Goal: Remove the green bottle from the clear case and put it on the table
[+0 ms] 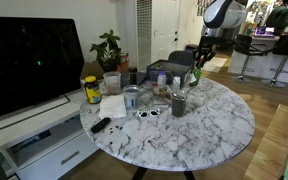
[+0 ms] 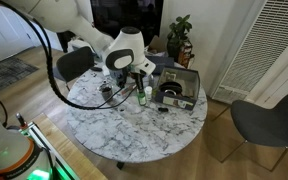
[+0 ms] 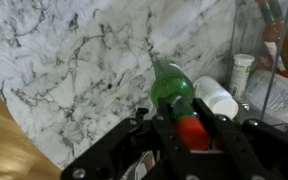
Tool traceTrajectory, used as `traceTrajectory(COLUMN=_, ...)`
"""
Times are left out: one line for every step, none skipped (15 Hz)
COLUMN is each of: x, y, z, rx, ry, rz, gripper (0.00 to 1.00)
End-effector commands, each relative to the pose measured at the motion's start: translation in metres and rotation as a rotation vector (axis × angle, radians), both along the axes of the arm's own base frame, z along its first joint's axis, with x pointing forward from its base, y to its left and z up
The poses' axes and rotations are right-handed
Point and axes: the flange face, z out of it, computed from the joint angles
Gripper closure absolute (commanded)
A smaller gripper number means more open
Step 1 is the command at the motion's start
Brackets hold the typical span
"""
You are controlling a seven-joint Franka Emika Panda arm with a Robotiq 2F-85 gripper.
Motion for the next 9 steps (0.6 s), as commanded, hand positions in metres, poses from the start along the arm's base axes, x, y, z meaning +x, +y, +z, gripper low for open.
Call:
traceTrajectory(x=0.018, y=-0.008, z=-0.018, rx=-0.025, ry=-0.032, rz=-0.068, gripper=0.92)
traceTrajectory(x=0.022, y=-0.010, z=-0.021, rx=-0.028, ry=-0.042, rz=-0.085, gripper=0.92)
traceTrajectory(x=0.028, y=-0.012, z=-0.024, rx=-0.032, ry=-0.059, rz=-0.099, gripper=0.92)
traceTrajectory(x=0.034, y=-0.013, z=-0.027, rx=-0.032, ry=-0.071, rz=-0.117, gripper=0.92)
traceTrajectory(x=0.040, y=-0.016, z=-0.029, rx=-0.039, ry=-0.080, rz=-0.130, gripper=0.92)
traceTrajectory(x=0.046, y=-0.018, z=-0.032, rx=-0.040, ry=-0.084, rz=-0.141, gripper=0.92)
traceTrajectory(x=0.052, y=-0.020, z=-0.034, rx=-0.039, ry=-0.087, rz=-0.150, gripper=0.92)
traceTrajectory(x=0.057, y=-0.021, z=-0.036, rx=-0.038, ry=-0.089, rz=-0.156, gripper=0.92)
traceTrajectory(x=0.061, y=-0.022, z=-0.040, rx=-0.038, ry=-0.084, rz=-0.159, gripper=0.92)
